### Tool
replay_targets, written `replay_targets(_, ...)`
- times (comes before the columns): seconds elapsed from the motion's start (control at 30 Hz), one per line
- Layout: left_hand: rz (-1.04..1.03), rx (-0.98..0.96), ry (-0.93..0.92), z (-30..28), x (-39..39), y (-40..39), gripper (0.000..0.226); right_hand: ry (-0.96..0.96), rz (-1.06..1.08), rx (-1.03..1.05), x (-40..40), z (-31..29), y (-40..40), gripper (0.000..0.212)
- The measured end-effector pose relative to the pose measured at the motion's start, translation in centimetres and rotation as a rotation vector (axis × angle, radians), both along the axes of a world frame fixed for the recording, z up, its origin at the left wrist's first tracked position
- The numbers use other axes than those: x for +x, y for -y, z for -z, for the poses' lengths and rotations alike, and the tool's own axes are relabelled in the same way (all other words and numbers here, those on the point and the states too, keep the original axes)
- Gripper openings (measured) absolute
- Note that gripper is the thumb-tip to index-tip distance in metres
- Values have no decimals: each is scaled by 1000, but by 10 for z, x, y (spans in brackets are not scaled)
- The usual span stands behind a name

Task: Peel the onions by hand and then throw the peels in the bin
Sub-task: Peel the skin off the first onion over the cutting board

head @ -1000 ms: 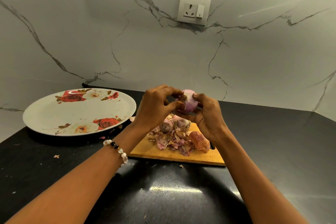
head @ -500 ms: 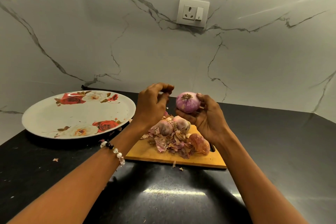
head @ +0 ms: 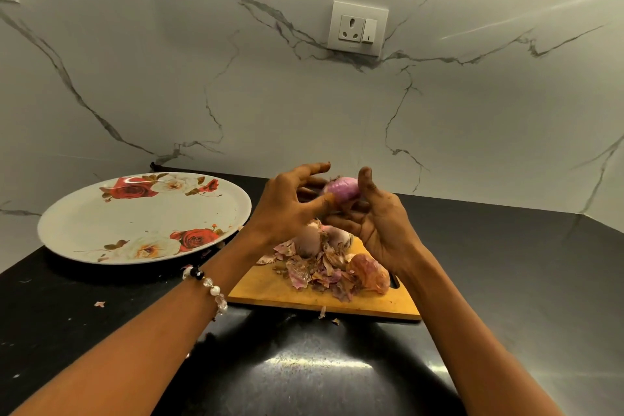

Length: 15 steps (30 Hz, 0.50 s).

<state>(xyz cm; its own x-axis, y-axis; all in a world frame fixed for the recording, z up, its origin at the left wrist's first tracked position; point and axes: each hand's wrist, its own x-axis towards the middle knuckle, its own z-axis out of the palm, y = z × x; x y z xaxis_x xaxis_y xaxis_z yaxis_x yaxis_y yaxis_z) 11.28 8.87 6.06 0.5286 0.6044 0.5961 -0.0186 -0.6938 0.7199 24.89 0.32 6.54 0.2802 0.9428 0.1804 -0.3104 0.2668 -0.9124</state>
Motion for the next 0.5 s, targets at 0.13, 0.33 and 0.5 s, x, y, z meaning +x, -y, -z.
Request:
replay_targets(0.13, 9, -236, 95, -3, -4, -5, 65, 30, -26, -10, 1, -1, -1, 41)
replay_targets(0.33, -71, -438, 175, 1, -4, -11, 40, 284, -25, 54, 1, 5, -3, 37)
replay_targets(0.5, -97, -502, 242, 2, -2, -9, 34, 301, 47, -1, 0, 9, -4, 38)
